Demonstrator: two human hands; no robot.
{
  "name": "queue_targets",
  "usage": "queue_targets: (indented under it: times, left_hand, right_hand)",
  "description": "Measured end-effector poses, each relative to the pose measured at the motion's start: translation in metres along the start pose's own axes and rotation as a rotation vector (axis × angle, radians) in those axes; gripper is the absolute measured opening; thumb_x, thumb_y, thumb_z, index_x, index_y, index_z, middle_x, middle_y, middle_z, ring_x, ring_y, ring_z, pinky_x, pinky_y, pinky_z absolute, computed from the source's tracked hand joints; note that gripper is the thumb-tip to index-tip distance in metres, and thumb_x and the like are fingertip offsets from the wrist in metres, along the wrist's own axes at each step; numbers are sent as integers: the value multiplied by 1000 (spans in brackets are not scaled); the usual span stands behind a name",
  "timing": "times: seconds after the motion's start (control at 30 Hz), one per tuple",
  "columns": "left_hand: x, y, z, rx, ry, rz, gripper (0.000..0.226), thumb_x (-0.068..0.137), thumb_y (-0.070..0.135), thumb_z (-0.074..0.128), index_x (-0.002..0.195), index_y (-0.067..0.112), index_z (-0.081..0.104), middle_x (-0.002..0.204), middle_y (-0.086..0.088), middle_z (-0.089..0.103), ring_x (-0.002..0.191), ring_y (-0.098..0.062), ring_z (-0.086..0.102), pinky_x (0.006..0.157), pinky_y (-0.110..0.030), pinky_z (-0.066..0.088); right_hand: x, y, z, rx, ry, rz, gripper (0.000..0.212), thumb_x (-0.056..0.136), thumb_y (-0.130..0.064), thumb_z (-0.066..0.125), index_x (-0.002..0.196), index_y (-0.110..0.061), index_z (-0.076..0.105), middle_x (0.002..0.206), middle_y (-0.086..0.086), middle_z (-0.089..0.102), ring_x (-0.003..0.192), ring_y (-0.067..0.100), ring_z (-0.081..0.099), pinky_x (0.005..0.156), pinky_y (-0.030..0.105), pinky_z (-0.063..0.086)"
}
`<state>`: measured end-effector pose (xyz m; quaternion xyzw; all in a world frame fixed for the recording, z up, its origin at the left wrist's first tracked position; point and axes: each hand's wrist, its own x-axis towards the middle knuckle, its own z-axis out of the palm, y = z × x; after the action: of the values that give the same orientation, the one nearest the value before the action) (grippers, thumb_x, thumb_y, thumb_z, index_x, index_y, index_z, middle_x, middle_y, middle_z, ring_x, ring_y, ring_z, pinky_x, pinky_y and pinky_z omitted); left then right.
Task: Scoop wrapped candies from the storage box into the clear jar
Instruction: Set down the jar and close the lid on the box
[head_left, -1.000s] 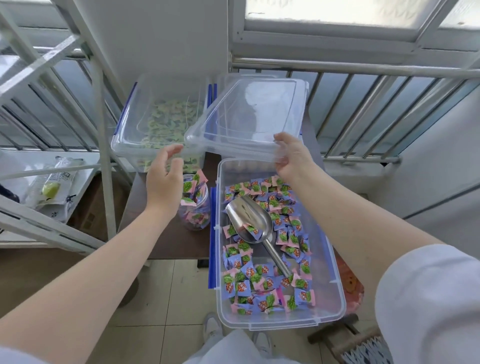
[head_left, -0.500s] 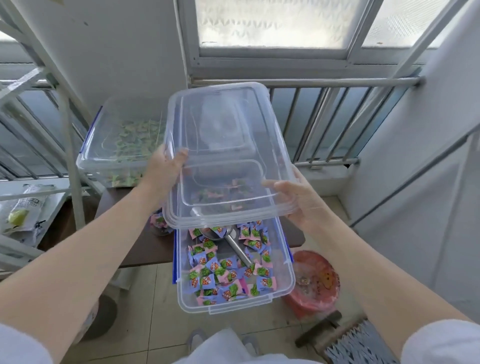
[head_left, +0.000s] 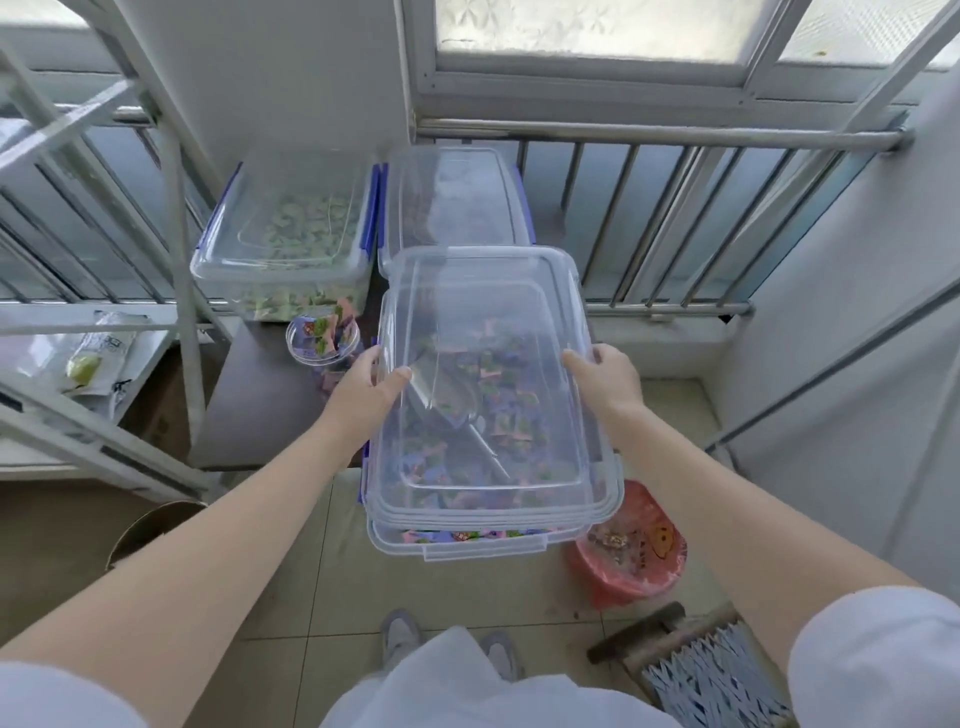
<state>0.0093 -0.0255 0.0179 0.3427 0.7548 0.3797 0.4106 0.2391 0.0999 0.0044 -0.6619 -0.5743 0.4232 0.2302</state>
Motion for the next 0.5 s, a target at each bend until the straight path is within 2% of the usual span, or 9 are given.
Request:
queue_targets:
  times: [0.03, 0.1, 0.17, 0.23, 0.3, 0.4, 0.5]
  left_hand:
    - [2, -7, 0, 27, 6, -10, 73, 85, 51, 52, 148, 20, 33, 149, -1, 43, 134, -22, 43, 110, -43, 35]
    - [8, -21, 0, 85, 31, -31, 82, 73, 62, 49, 144, 22, 41, 147, -2, 46, 134, -24, 44, 110, -48, 36]
    - [15, -31, -1, 112, 67, -40, 69, 76, 56, 48, 136, 22, 51, 137, -4, 54, 127, -26, 49, 106, -48, 40]
    - [14, -27, -1, 115, 101, -37, 49, 87, 41, 50, 130, 18, 55, 129, -6, 58, 118, -25, 54, 101, -44, 44]
    - [17, -26, -1, 141, 172, -52, 40, 91, 33, 52, 127, 15, 58, 123, -4, 62, 112, -24, 57, 95, -38, 45]
    - [21, -23, 0, 230, 281, -90, 37, 89, 36, 55, 117, 13, 65, 114, -2, 67, 109, -25, 59, 90, -34, 42]
    - [19, -24, 0, 318, 295, -105, 35, 87, 39, 57, 108, 13, 68, 108, -4, 69, 106, -27, 60, 87, -34, 44]
  right_hand:
    - [-1, 6, 4, -25, -9, -2, 49, 87, -39, 55, 109, 5, 58, 88, 14, 59, 78, 28, 56, 68, 37, 43]
    - [-3, 11, 12, -52, -20, 1, 44, 89, -38, 53, 94, 6, 54, 83, 10, 52, 73, 23, 47, 62, 34, 33]
    - [-4, 13, 19, -66, -27, 0, 35, 91, -36, 52, 87, -1, 55, 84, 9, 53, 73, 23, 46, 59, 33, 31]
    - [-4, 10, 24, -69, -43, 4, 31, 92, -33, 51, 84, -4, 55, 80, 7, 52, 69, 21, 45, 56, 31, 31]
    - [-2, 7, 27, -81, -41, 10, 31, 92, -31, 51, 69, -12, 41, 70, 2, 41, 60, 18, 36, 52, 32, 25]
    - [-1, 9, 26, -111, -21, 32, 39, 89, -27, 54, 64, -17, 26, 63, 0, 28, 55, 17, 25, 52, 32, 19]
    - [-6, 14, 26, -172, -15, 17, 37, 88, -26, 55, 65, -15, 27, 63, 1, 29, 54, 18, 25, 50, 31, 19]
